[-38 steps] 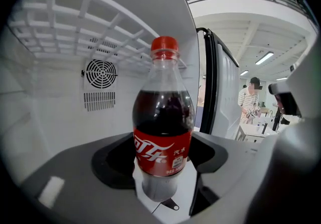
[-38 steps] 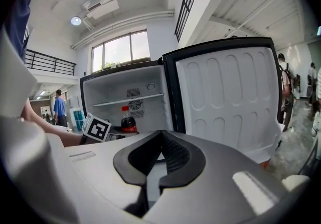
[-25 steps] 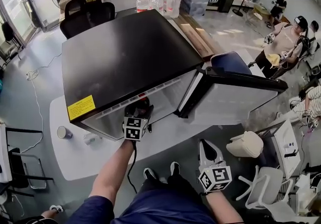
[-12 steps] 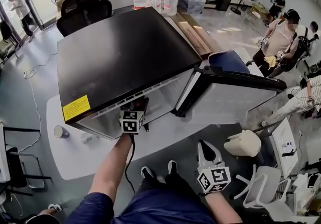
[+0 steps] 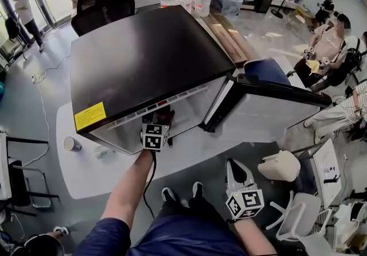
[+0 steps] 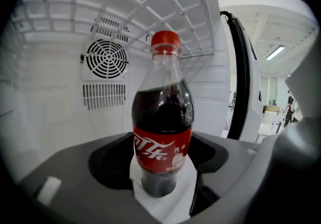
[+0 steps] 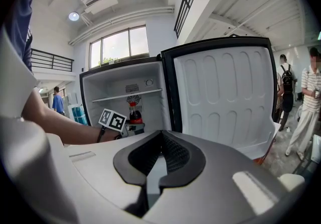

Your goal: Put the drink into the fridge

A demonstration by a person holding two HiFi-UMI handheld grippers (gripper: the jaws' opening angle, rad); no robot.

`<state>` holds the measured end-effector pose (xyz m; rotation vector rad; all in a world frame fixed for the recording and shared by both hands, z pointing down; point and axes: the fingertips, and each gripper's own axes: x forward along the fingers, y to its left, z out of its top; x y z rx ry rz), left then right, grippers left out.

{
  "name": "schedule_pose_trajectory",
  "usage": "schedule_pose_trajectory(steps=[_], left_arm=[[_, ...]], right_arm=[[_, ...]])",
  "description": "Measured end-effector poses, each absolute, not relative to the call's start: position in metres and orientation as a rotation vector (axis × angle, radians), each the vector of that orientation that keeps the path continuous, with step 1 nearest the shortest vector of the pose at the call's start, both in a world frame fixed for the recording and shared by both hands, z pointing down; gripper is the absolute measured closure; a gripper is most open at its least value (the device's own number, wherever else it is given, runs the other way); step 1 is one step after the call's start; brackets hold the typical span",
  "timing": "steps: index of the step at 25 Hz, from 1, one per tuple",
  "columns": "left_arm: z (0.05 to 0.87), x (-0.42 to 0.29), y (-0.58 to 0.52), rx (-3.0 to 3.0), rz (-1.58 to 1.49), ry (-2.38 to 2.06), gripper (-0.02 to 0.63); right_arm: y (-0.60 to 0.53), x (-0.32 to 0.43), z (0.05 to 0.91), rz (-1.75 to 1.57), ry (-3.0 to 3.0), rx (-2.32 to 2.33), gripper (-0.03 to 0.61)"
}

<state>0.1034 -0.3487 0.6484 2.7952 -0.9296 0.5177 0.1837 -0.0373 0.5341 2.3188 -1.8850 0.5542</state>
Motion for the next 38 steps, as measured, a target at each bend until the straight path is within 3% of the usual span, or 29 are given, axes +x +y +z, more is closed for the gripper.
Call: schedule_pose_trajectory(steps=[24, 38], left_arm=[[0.655, 0.068, -0.261, 2.727, 0.591, -0.86, 0.296], [0.536, 0.041, -0.216, 2.854, 0.247, -0.914, 0.309]], right_arm=[[-0.07, 0.172, 0.536, 0.558, -2.056, 2.21, 0.572], [-0.113, 0.155, 0.505, 0.458, -2.245, 2.092, 0.572]])
